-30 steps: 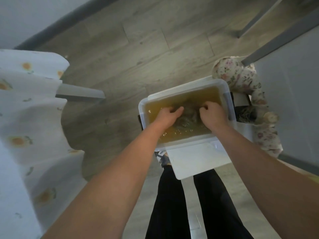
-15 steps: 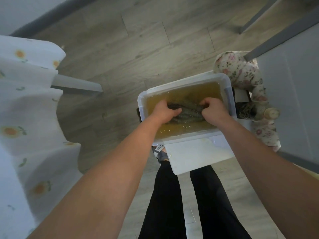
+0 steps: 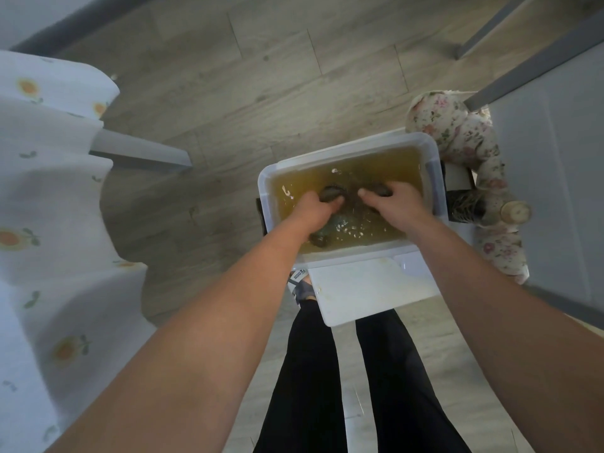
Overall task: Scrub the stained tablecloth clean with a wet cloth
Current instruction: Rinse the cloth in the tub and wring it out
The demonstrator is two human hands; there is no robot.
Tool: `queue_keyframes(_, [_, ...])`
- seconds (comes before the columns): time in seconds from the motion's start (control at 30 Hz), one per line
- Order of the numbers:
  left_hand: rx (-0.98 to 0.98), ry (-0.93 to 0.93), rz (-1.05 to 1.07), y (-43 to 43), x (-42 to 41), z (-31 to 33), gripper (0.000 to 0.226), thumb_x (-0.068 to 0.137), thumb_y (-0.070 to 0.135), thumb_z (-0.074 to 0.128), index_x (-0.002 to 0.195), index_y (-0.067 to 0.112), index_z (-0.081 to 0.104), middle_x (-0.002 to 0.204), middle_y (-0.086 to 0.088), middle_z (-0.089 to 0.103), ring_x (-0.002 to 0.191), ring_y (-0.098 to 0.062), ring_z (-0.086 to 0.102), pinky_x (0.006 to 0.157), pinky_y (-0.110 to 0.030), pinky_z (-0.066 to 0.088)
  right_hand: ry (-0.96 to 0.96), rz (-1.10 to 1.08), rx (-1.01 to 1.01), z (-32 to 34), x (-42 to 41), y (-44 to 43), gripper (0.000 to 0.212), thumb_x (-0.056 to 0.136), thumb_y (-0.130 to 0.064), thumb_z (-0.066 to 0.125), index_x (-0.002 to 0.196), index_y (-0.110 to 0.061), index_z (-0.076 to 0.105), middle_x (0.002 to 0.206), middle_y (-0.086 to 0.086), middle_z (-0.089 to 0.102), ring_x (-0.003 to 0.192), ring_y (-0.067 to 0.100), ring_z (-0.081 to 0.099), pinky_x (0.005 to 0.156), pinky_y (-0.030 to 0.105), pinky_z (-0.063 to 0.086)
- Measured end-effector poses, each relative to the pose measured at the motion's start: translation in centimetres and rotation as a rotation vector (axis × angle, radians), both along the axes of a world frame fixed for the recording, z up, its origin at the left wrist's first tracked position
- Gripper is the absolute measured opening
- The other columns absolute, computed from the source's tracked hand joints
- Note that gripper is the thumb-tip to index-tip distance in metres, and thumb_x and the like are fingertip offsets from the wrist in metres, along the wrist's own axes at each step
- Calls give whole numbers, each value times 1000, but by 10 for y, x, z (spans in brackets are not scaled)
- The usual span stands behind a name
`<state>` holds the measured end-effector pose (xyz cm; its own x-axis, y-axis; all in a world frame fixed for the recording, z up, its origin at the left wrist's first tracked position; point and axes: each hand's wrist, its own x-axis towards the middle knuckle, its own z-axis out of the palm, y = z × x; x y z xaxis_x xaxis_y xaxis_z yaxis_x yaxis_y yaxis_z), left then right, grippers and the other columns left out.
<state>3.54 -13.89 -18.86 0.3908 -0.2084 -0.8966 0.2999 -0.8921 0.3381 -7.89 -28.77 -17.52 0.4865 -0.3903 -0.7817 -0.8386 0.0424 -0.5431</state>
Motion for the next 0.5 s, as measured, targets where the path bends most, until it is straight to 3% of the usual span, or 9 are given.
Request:
queue_keyframes(0.1, [74,-123,-137,2,0,1,24,98,8,56,122,5,58,106,-9,60,102,-28,60,86,-37,50,-13,34,-100,-2,-1,4,36,90,-37,71,120,-19,64,105,-6,63,94,16,58,83,31,47])
queue_keyframes(0.17, [89,-234,-259,3,-1,-1,19,97,0,49,109,6,62,93,-8,58,97,-31,61,79,-35,45,9,-12,-161,-5,0,7,37,92,-31,69,124,-14,59,110,-1,61,99,20,56,85,35,48])
queue_keyframes(0.23, [97,-249,-286,2,-2,2,15,101,9,52,88,10,60,78,-4,57,92,-32,66,71,-33,45,60,-85,-163,-7,2,9,36,96,-30,64,125,-12,56,116,6,62,103,25,58,89,39,49])
queue_keyframes(0.3, [102,-194,-249,-1,-1,6,38,105,41,52,82,12,58,74,-3,58,80,-27,66,64,-31,46,155,-93,-177,-8,3,10,29,100,-28,56,122,-9,59,113,10,63,105,30,59,85,36,45])
queue_keyframes(0.33, [96,-167,-241,-3,2,5,49,103,56,48,86,12,59,76,-3,60,77,-24,64,65,-31,47,191,-91,-173,-9,3,10,26,102,-27,52,116,-7,61,107,10,64,102,31,60,82,35,45])
queue_keyframes(0.4, [49,-81,-170,-6,4,4,54,98,65,51,104,13,61,89,-5,65,85,-23,64,80,-36,52,210,-134,-124,-7,3,10,31,103,-37,48,99,-10,63,96,8,64,94,30,62,79,35,47])
queue_keyframes(0.47, [-10,78,20,-8,4,5,55,94,52,68,128,9,59,118,-10,68,108,-29,66,100,-44,54,190,-160,-88,-3,3,9,47,100,-58,44,88,-16,63,90,2,65,88,25,63,83,38,50])
queue_keyframes(0.5, [-24,136,71,-7,3,7,59,92,43,75,136,9,55,127,-11,67,116,-30,64,105,-47,52,157,-150,-80,-5,1,8,49,97,-63,46,91,-19,64,91,-1,66,90,23,63,86,39,50])
